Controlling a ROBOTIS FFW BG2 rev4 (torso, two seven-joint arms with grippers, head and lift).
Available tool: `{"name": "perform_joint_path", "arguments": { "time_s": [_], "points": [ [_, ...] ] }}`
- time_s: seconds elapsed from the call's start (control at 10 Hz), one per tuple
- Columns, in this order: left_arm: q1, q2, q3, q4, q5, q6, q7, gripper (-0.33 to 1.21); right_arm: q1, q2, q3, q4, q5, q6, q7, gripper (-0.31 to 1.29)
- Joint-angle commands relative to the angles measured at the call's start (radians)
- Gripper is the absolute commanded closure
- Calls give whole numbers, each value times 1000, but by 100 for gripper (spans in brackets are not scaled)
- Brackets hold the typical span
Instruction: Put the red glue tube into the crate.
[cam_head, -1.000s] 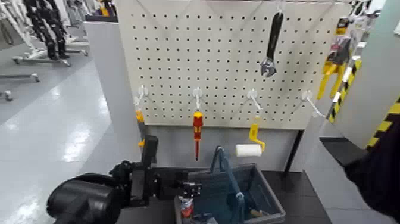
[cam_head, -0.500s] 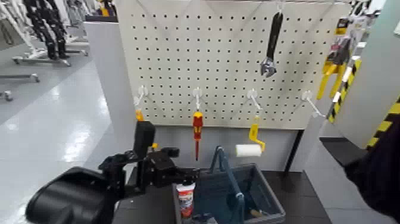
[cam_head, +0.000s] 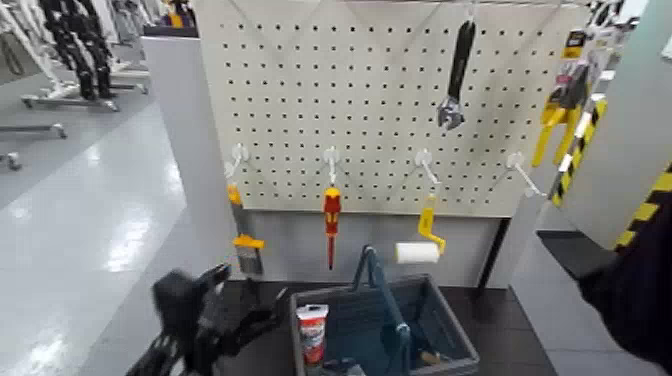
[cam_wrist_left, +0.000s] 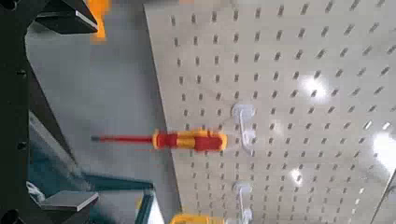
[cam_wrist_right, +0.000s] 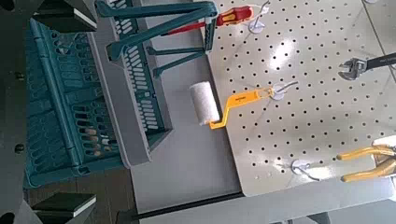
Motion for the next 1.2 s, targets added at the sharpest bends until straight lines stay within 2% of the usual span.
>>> {"name": "perform_joint_path", "arguments": {
  "time_s": [0.1, 0.2, 0.3, 0.4, 0.5, 0.6, 0.7, 1.0, 1.1, 1.2],
  "points": [
    [165, 28, 3, 7, -53, -193, 144, -12, 9, 115, -4, -2, -2, 0, -1, 3],
    [200, 42, 5, 22, -73, -259, 169, -10, 10, 114, 2, -4, -6, 0, -3, 3],
    [233, 57, -20, 22, -60, -280, 273, -8, 16, 114, 7, -5, -11, -6, -17, 3],
    [260, 62, -36, 24, -34, -285, 341, -6, 23, 117, 10, -8, -11, -8, -31, 1],
    [265, 59, -46, 24, -19, -277, 367, -6, 35, 126, 8, -16, -9, -11, -63, -2],
    [262, 59, -41, 22, -21, -270, 350, -6, 41, 126, 20, -21, 5, -11, -103, -3],
    [262, 65, -44, 22, -17, -271, 355, -6, 41, 120, 23, -27, 18, -6, -109, -4],
    [263, 66, -52, 22, -14, -268, 370, -5, 38, 112, 28, -25, 20, -2, -98, -3],
    [260, 68, -53, 22, -14, -267, 370, -5, 35, 112, 28, -22, 14, 3, -87, 10],
    [259, 70, -56, 22, -16, -265, 368, -5, 33, 112, 27, -24, 14, 9, -77, 11]
  ]
}}
